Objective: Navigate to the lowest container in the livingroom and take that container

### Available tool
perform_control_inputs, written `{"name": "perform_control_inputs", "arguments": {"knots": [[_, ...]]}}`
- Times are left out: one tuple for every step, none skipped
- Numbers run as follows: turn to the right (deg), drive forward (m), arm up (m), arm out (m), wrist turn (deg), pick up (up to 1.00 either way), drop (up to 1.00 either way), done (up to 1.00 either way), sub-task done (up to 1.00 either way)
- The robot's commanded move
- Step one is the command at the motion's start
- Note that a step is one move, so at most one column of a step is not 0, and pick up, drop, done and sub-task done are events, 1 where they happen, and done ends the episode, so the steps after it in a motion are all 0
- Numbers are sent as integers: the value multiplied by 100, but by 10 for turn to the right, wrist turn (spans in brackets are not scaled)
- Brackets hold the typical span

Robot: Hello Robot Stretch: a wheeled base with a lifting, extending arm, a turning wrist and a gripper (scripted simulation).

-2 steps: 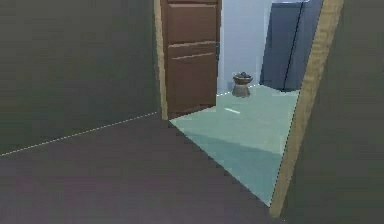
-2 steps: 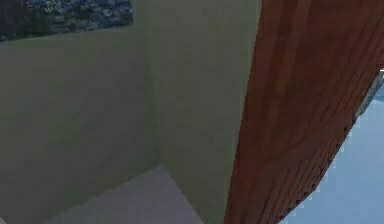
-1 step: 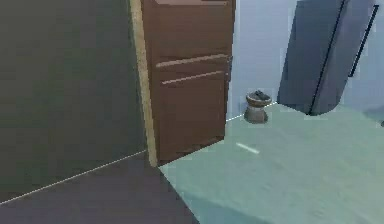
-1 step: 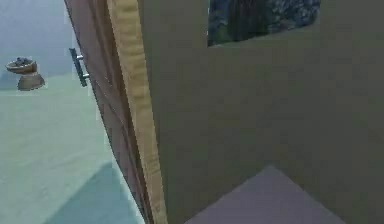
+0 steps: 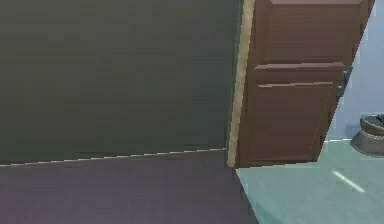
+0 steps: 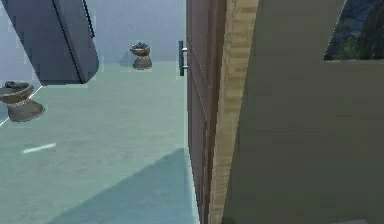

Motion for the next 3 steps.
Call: {"name": "perform_control_inputs", "arguments": {"knots": [[0,5,0,0,0,0,0,0,0],[210,0,0,0,0,0,0,0,0],[0,70,0,0,0,0,0,0,0]]}}
